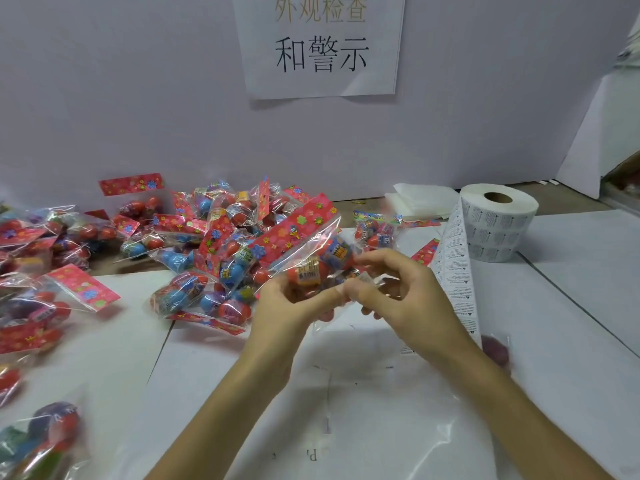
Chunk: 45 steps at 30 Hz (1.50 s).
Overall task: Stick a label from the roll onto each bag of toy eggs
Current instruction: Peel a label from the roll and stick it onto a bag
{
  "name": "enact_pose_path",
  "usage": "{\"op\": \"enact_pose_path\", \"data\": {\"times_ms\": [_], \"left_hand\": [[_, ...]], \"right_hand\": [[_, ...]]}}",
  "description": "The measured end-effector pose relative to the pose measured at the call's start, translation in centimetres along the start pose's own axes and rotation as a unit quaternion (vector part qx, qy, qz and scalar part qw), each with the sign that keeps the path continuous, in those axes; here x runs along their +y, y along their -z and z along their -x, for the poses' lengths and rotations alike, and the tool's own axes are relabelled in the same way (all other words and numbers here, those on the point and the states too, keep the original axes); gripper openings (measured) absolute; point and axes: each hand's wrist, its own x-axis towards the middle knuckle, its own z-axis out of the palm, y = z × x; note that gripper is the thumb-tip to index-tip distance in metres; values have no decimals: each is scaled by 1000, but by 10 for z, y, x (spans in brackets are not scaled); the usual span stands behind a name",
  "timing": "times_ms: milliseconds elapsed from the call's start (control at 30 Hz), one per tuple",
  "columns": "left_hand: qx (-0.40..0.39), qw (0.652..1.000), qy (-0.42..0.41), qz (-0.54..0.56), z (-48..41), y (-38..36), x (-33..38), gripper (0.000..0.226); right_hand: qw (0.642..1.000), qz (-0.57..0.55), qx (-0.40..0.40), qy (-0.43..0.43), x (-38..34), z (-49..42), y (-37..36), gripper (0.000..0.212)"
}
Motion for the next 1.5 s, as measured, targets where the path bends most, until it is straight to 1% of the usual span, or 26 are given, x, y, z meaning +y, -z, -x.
{"op": "enact_pose_path", "data": {"times_ms": [100,233,333,400,500,567,633,700,767,900,1000,1133,1200,1267,1333,1433,1500], "left_hand": [[-8,1000,-2,-14,1,-2,1,57],[-17,1000,10,-2,0,-1,2,58],[-31,999,18,19,-1,1,2,51],[-38,999,19,23,-1,2,2,47],[-37,999,17,25,-3,3,0,51],[-34,999,17,21,-3,4,0,54],[-39,999,23,21,-3,4,0,51],[-54,998,32,31,-4,5,-1,38],[-58,996,44,45,-4,6,-1,35],[-58,995,51,56,-3,6,2,45],[-60,996,52,49,-1,3,4,62],[-42,998,41,25,0,-2,2,76],[-27,998,39,29,-1,-3,1,75],[-17,999,39,29,-2,-2,1,72],[-19,999,38,22,-3,-1,0,67],[-30,999,40,16,-3,1,-3,55],[-41,998,41,15,-4,3,-4,52]], "right_hand": [[1000,-17,14,10,0,-2,3,16],[997,-76,-12,-1,-5,-3,8,7],[991,-124,-19,-34,-6,-3,11,20],[990,-131,-12,-42,-7,-3,12,22],[992,-119,-17,-40,-7,-2,7,24],[997,-77,-11,-25,-6,-2,5,26],[998,-64,-19,-9,-5,-3,6,23],[996,-82,-38,-8,-5,-3,8,19],[993,-107,-51,-19,-6,-3,10,18],[990,-123,-64,-36,-6,-3,10,14],[991,-121,-47,-40,-5,-4,9,11],[994,-101,-35,-39,0,-4,9,7],[993,-101,-40,-46,1,-4,7,7],[994,-80,-45,-51,3,-4,5,23],[997,-45,-43,-44,4,-4,3,32],[997,-44,-52,-28,4,-3,4,28],[996,-57,-62,-25,3,-4,4,23]]}}
